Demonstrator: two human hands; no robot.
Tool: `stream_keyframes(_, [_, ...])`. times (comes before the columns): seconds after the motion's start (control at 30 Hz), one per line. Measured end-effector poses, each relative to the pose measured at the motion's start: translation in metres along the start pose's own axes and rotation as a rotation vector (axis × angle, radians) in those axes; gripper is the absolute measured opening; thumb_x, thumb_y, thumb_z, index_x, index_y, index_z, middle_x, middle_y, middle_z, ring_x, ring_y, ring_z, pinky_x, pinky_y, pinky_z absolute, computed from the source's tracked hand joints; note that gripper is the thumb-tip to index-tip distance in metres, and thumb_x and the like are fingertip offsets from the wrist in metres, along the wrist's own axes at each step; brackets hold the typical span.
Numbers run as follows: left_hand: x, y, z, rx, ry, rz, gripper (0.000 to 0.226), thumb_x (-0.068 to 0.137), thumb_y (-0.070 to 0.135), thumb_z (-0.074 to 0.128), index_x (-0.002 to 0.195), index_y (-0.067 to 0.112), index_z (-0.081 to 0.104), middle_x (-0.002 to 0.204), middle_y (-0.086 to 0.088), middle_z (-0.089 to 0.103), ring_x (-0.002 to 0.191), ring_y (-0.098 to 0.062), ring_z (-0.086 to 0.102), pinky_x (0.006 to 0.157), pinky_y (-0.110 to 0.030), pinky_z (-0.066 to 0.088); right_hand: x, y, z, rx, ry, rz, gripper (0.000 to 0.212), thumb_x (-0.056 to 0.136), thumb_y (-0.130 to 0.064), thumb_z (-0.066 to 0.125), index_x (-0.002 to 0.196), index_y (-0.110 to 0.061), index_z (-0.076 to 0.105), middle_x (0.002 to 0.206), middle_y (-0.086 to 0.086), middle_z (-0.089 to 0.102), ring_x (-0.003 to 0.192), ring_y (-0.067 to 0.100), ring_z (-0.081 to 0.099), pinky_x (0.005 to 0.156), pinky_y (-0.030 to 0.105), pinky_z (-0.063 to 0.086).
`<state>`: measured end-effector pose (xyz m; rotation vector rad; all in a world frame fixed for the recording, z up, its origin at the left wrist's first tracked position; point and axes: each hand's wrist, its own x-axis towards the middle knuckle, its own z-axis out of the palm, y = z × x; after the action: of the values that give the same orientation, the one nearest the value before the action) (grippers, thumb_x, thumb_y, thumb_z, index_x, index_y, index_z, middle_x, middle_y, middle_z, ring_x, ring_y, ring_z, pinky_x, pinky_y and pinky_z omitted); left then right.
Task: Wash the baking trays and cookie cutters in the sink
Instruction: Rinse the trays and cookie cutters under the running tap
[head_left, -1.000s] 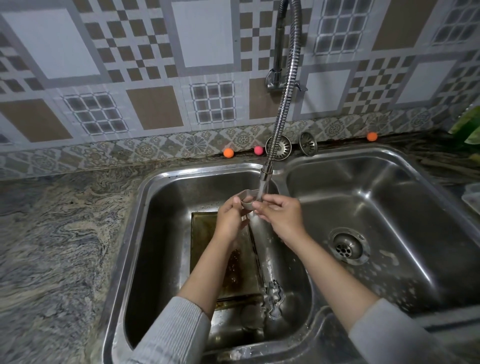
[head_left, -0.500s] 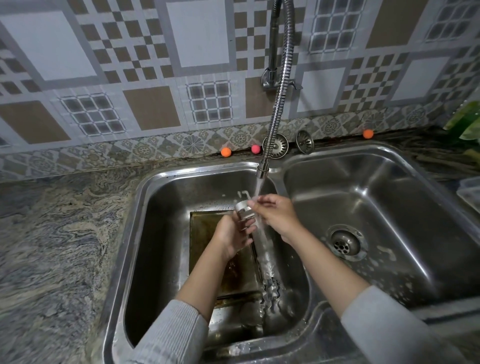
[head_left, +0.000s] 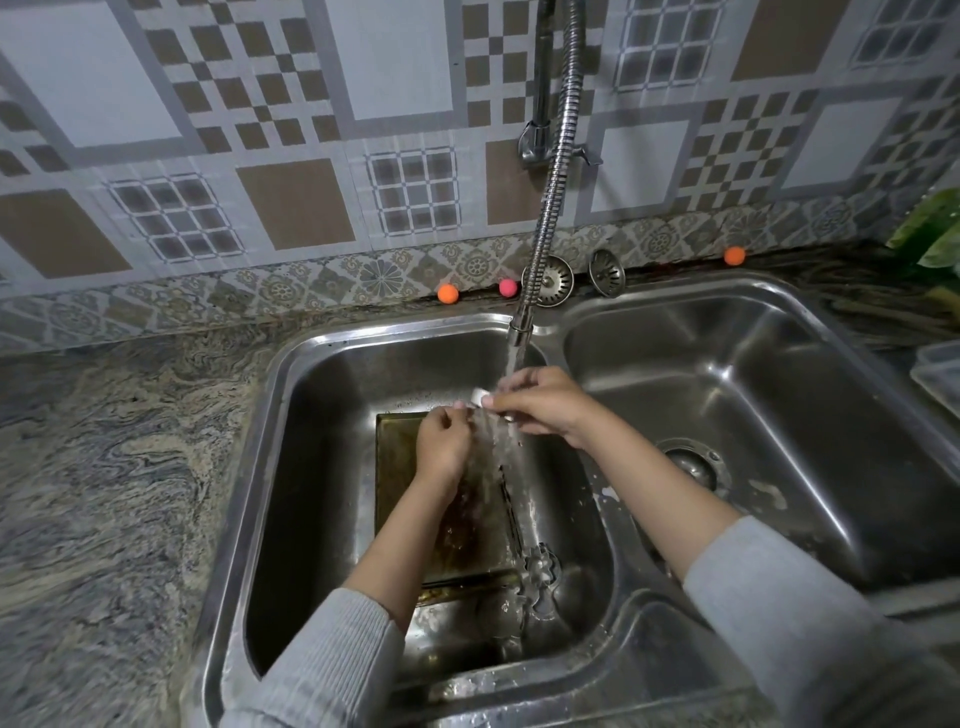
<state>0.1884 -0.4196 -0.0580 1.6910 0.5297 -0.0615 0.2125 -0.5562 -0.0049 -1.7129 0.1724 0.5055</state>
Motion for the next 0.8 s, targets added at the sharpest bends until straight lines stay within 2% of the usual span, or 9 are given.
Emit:
stream_keyframes(0.1, [-0.003,-0.014,0.005,0.086,-0.023,-0.013,0.018,0.097,0.022,0.047,0.082,0.018,0.056,0.086,-0.010,0.065,0.080,-0.026,0.063,0.074,-0.037,0.051,-0.001,-0.008,0.003,0.050,0.011,-0.016,0.045,0.077,-0.020,0.077,0.117,-0.009,0.059,0.094,0.002,0.070,0.081,0.009,0.064,0.077,0.026,0.051])
stream_keyframes(0.17, [-0.010,-0.029,0.008,0.306,-0.162,0.047,0.013,0.093,0.018,0.053,0.081,0.017,0.059,0.086,-0.007,0.066,0.086,-0.025,0.064,0.078,-0.034,0.051,-0.009,-0.012,-0.001,-0.011,-0.019,-0.025,0.044,0.078,-0.022,0.076,0.117,-0.011,0.059,0.098,0.003,0.071,0.085,0.011,0.066,0.079,0.032,0.053])
stream_keyframes(0.23, [-0.022,-0.042,0.011,0.563,-0.375,0.114,0.010,0.087,0.020,0.062,0.093,0.013,0.063,0.093,-0.005,0.067,0.089,-0.020,0.063,0.080,-0.031,0.051,-0.016,-0.011,-0.013,-0.103,-0.025,-0.036,0.043,0.076,-0.026,0.077,0.114,-0.013,0.061,0.099,0.002,0.071,0.084,0.012,0.067,0.075,0.035,0.056])
stream_keyframes(0.33, [-0.038,-0.062,0.020,0.981,-0.633,0.276,0.051,0.077,0.032,0.075,0.121,0.016,0.054,0.116,-0.003,0.059,0.104,-0.022,0.060,0.088,-0.036,0.052,-0.028,0.001,-0.046,-0.218,0.062,-0.041,0.043,0.074,-0.027,0.078,0.112,-0.019,0.060,0.098,-0.002,0.068,0.082,0.011,0.067,0.075,0.035,0.057])
stream_keyframes(0.4, [-0.043,-0.076,0.027,1.304,-0.733,0.442,0.063,0.077,0.030,0.074,0.132,0.018,0.044,0.126,-0.007,0.052,0.113,-0.028,0.054,0.091,-0.039,0.049,-0.034,0.018,-0.075,-0.212,0.178,-0.028,0.045,0.073,-0.020,0.078,0.114,-0.018,0.059,0.095,-0.002,0.065,0.078,0.014,0.065,0.072,0.034,0.055])
stream_keyframes(0.47, [-0.045,-0.090,0.033,1.476,-0.788,0.520,0.072,0.078,0.025,0.074,0.138,0.017,0.037,0.129,-0.012,0.048,0.117,-0.032,0.051,0.092,-0.042,0.046,-0.039,0.041,-0.105,-0.216,0.322,-0.001,0.052,0.070,-0.014,0.081,0.117,-0.013,0.058,0.097,0.003,0.062,0.082,0.018,0.061,0.070,0.030,0.049])
stream_keyframes(0.6, [-0.044,-0.104,0.038,1.518,-0.785,0.555,0.071,0.080,0.023,0.072,0.140,0.014,0.035,0.129,-0.012,0.046,0.121,-0.031,0.047,0.093,-0.041,0.046,-0.049,0.094,-0.146,-0.500,0.449,0.204,0.055,0.063,-0.016,0.086,0.111,-0.013,0.059,0.097,0.005,0.060,0.091,0.021,0.059,0.074,0.024,0.042])
stream_keyframes(0.73, [-0.040,-0.108,0.038,1.432,-0.734,0.571,0.064,0.081,0.026,0.070,0.136,0.016,0.040,0.125,-0.009,0.049,0.116,-0.029,0.052,0.092,-0.038,0.046,-0.051,0.137,-0.143,-0.921,0.287,0.350,0.022,0.070,-0.020,0.076,0.084,-0.018,0.060,0.091,0.007,0.066,0.090,0.026,0.065,0.067,0.024,0.048])
stream_keyframes(0.8, [-0.036,-0.112,0.037,1.363,-0.712,0.561,0.066,0.079,0.024,0.071,0.137,0.020,0.040,0.124,-0.006,0.050,0.114,-0.026,0.053,0.092,-0.037,0.047,-0.049,0.149,-0.135,-1.009,0.199,0.399,0.036,0.064,-0.023,0.081,0.094,-0.016,0.063,0.098,0.008,0.067,0.091,0.024,0.065,0.074,0.026,0.052])
